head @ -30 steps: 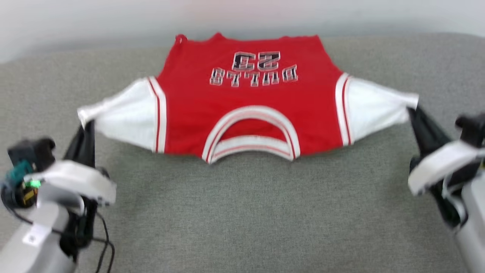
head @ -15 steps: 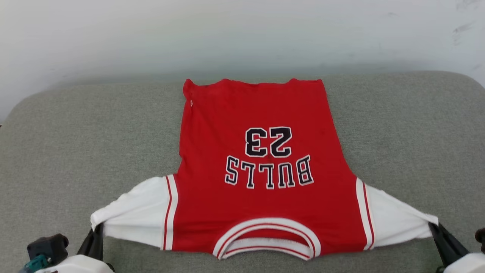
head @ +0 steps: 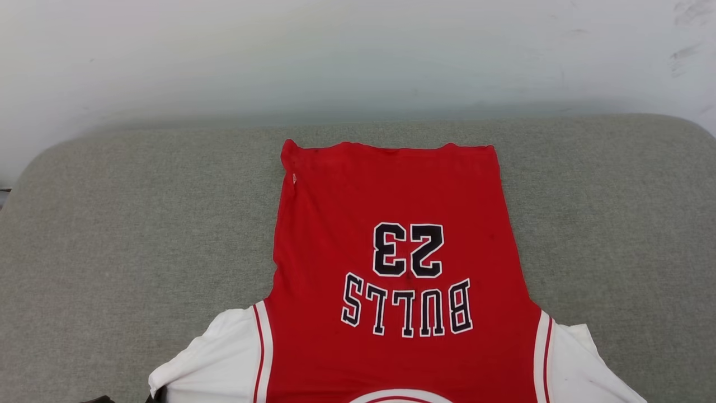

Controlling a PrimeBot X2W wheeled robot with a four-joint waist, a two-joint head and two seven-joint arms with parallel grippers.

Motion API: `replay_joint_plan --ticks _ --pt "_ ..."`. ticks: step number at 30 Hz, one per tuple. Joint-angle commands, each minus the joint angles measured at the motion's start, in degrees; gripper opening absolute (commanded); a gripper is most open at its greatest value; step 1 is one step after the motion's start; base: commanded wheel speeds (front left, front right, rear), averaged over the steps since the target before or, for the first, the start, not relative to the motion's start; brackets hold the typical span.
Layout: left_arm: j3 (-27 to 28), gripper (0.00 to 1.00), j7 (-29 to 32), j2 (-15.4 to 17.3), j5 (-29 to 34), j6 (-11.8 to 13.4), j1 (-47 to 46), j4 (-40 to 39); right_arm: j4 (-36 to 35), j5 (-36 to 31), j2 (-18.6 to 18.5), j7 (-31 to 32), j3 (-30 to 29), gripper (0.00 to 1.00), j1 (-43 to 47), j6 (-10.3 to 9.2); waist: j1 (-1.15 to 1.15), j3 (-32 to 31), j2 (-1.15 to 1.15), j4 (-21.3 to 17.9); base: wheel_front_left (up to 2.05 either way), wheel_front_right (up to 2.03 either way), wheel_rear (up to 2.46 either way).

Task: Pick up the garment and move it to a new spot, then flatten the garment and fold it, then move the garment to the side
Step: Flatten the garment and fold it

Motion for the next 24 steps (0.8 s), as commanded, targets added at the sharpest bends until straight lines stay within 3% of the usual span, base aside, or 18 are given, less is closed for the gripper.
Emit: replay_joint_plan --ticks 1,3,4,5,14,19,24 --pt "0.17 0.0 -0.43 -0.02 0.33 -0.07 0.2 0.11 -0.3 0.4 0.0 -0.16 -0.74 0.0 -0.07 -0.16 0.0 -0.09 -0.01 0.1 0.0 0.0 0.0" --pt "-0.06 0.0 -0.43 -0.25 0.81 -0.26 -0.47 -0.2 -0.97 0.6 0.12 -0.35 -1.07 0.0 -0.85 -0.15 0.0 -0.28 -0.01 0.23 0.0 0.0 0.0" --pt "-0.23 0.0 -0.43 -0.37 1.24 -0.29 -0.76 -0.43 -1.33 0.41 -0.11 -0.22 -1.22 0.45 -1.08 -0.15 0.0 -0.39 -0.01 0.32 0.0 0.0 0.0" --pt "-0.51 0.0 -0.43 -0.55 1.51 -0.35 -0.99 -0.67 -1.8 0.26 -0.32 -0.17 -1.39 1.0 -1.41 -0.15 0.0 -0.53 -0.01 0.43 0.0 0.0 0.0" --pt "-1.77 0.0 -0.31 -2.75 4.8 0.66 -2.95 -5.48 -10.42 -0.07 -3.59 -0.72 -5.82 1.0 -7.64 -0.12 0.0 0.25 -0.01 2.11 0.0 0.0 0.0" --pt "-2.66 0.0 -0.28 -2.69 6.85 1.62 -4.64 -8.99 -16.05 -0.05 -8.48 2.19 -7.91 1.0 -16.24 -0.11 0.0 3.15 -0.01 3.79 0.0 0.0 0.0" --pt "-3.06 0.0 -0.28 -2.79 8.39 1.66 -7.14 -11.08 -18.53 0.78 -12.88 7.45 -6.26 1.0 -25.93 -0.11 0.0 6.66 -0.01 5.61 0.0 0.0 0.0"
